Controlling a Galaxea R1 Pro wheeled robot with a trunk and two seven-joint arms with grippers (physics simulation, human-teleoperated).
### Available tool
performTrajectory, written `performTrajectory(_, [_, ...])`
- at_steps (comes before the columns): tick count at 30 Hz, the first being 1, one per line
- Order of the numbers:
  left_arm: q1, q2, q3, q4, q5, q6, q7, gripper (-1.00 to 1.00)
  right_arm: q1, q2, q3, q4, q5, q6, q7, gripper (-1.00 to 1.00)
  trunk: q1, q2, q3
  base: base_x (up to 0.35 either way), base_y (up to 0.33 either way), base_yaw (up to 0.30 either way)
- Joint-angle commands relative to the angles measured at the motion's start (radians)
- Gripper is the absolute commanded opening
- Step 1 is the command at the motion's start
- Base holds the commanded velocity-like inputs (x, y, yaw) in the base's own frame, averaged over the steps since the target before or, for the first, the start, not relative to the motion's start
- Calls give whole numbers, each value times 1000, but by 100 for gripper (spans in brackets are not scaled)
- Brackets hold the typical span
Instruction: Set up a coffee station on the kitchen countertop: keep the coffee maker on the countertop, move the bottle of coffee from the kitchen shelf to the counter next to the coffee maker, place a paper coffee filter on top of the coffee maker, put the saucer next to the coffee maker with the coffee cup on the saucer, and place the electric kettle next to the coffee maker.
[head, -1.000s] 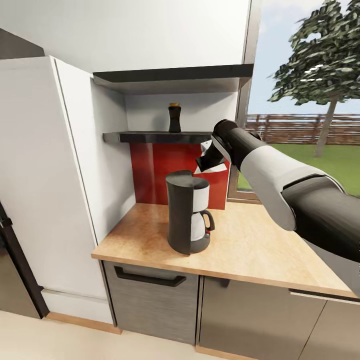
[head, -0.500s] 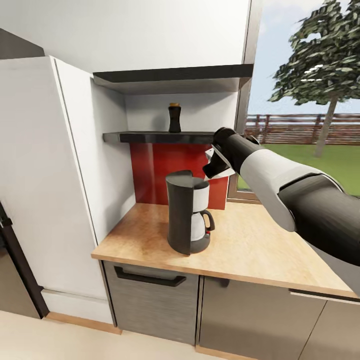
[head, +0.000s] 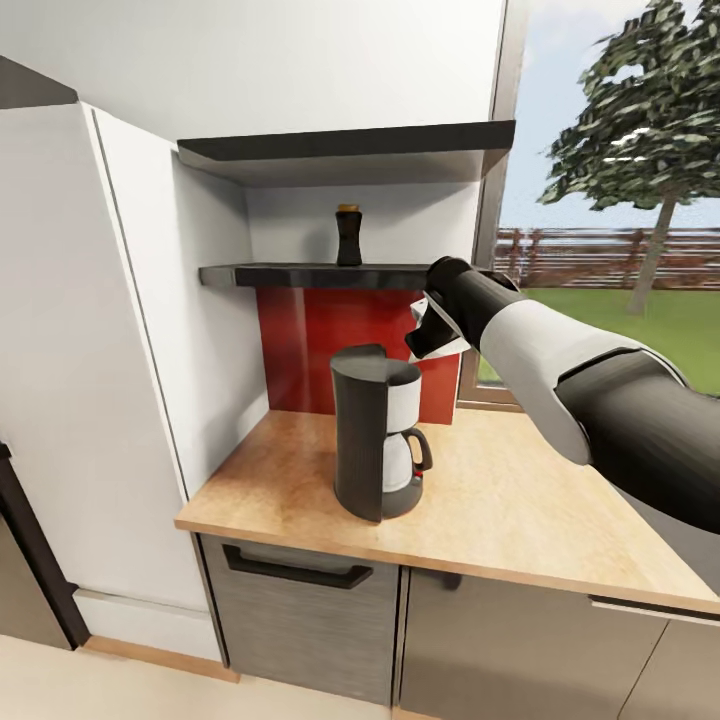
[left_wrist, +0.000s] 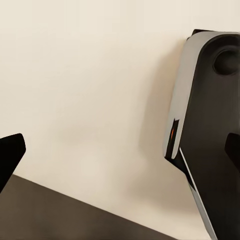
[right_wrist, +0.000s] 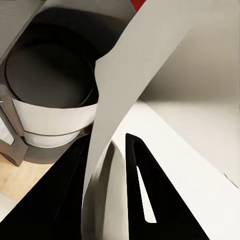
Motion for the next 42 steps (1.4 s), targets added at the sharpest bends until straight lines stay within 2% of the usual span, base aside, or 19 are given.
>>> performTrajectory(1, [1, 0, 0, -1, 8, -1, 0, 100, 0, 0, 0, -1, 8, 3, 9, -100, 0, 0, 0, 3, 0, 0])
performTrajectory(28, [1, 0, 0, 1, 10, 1, -1, 100, 9, 0, 0, 1, 8, 3, 9, -100, 0, 0, 0, 40, 36, 0])
performTrajectory(34, [1, 0, 0, 1, 10, 0, -1, 100, 38, 0, 0, 2, 8, 3, 9, -100, 0, 0, 0, 0, 14, 0])
performTrajectory(42, [1, 0, 0, 1, 10, 0, -1, 100, 44, 0, 0, 2, 8, 3, 9, -100, 0, 0, 0, 0, 0, 0])
